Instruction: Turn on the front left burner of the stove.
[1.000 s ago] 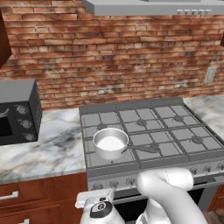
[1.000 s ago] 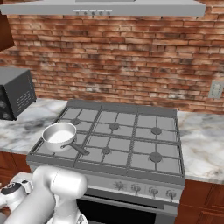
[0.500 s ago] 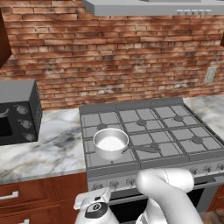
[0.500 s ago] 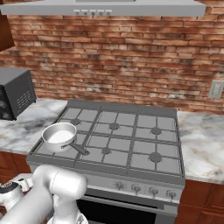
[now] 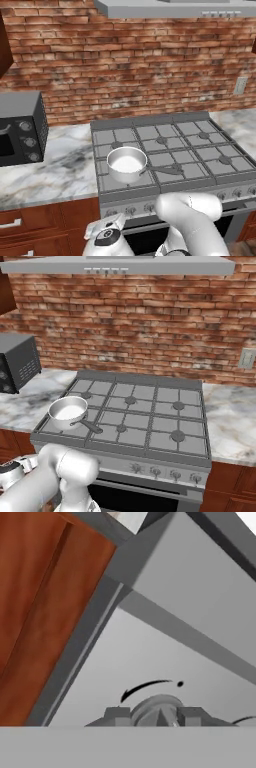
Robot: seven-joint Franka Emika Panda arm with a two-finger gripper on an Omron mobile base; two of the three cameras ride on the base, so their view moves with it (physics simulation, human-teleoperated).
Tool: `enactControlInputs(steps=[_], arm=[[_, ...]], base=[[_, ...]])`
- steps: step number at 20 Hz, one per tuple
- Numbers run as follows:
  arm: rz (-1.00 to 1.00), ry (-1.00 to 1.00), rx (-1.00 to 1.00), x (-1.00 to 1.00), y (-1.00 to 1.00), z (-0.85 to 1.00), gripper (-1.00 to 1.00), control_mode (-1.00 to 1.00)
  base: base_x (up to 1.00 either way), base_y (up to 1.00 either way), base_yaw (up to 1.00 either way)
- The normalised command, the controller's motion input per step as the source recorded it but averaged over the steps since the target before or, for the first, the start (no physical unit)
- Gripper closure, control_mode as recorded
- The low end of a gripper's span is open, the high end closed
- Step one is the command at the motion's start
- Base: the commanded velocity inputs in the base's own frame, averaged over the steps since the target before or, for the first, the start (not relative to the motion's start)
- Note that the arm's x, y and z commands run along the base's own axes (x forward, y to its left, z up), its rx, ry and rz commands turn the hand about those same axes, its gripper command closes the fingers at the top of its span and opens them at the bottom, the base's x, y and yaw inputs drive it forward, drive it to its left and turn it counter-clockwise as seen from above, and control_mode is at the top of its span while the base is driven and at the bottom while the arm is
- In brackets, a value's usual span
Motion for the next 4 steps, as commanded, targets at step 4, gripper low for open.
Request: enactControlInputs(steps=[4], arm=[[0.07, 0.3, -0.43, 0.01, 0.2, -0.36, 1.0, -1.0]], base=[[0.0, 0.0, 0.0]])
